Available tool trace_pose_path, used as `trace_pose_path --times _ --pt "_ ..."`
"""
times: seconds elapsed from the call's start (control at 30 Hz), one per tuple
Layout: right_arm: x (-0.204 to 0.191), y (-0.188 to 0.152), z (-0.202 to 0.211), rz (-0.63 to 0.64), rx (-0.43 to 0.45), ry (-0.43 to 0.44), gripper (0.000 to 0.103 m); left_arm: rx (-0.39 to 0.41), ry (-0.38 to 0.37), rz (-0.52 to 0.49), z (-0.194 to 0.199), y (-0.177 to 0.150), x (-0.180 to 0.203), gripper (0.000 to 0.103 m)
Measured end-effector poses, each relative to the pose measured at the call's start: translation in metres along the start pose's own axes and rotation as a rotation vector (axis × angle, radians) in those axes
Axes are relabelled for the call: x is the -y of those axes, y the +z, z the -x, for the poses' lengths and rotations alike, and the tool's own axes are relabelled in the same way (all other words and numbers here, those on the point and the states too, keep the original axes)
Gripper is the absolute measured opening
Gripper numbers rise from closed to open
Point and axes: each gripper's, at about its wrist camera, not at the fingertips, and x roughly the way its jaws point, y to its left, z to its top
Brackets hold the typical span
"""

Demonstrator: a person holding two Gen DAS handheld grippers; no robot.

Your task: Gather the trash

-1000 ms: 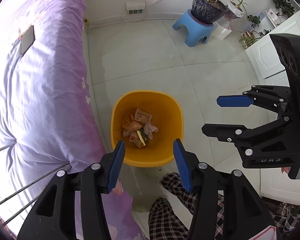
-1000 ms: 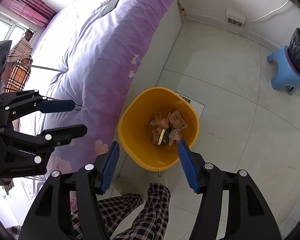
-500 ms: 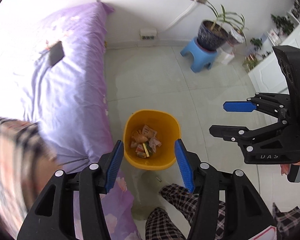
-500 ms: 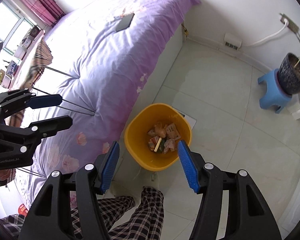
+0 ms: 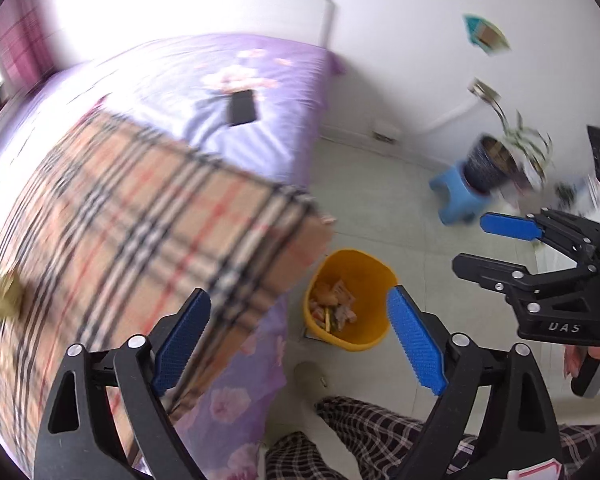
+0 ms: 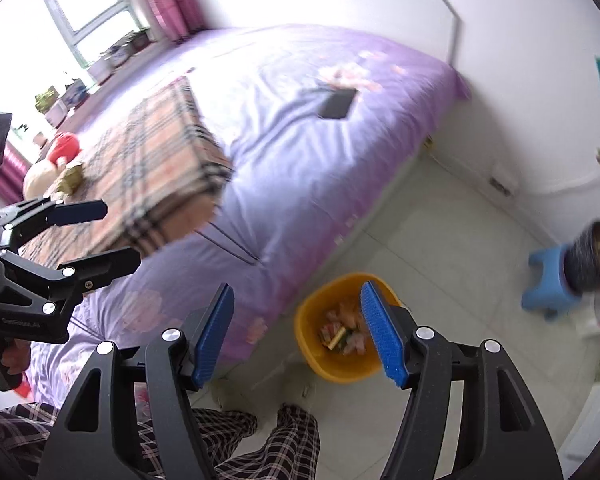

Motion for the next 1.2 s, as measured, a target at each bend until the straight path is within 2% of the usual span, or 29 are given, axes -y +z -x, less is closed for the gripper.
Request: trace_pose_path --times 0.3,0.6,0.87,1.07,1.2 --pt "-0.067 0.030 0.006 0.165 0.060 0.066 0.073 0.067 0.150 0.229 0.046 -0.039 -0.069 0.094" --pt "-0.146 0.048 -0.006 0.298 0.053 0.184 0.074 0.113 0.289 0.469 0.087 -0.089 -0.150 0.094" --pt "-0.205 0.060 -0.025 0.372 0.042 0.246 0.077 0.132 0.352 0.633 0.101 -0.113 -0.219 0.094" --pt "-0.238 0.072 -0.038 0.397 0.038 0.265 0.077 0.118 0.358 0.736 0.089 -0.116 -0.265 0.094" --pt "-0.248 0.078 -0.045 0.404 0.026 0.271 0.077 0.095 0.358 0.765 0.074 -0.110 -0.284 0.091"
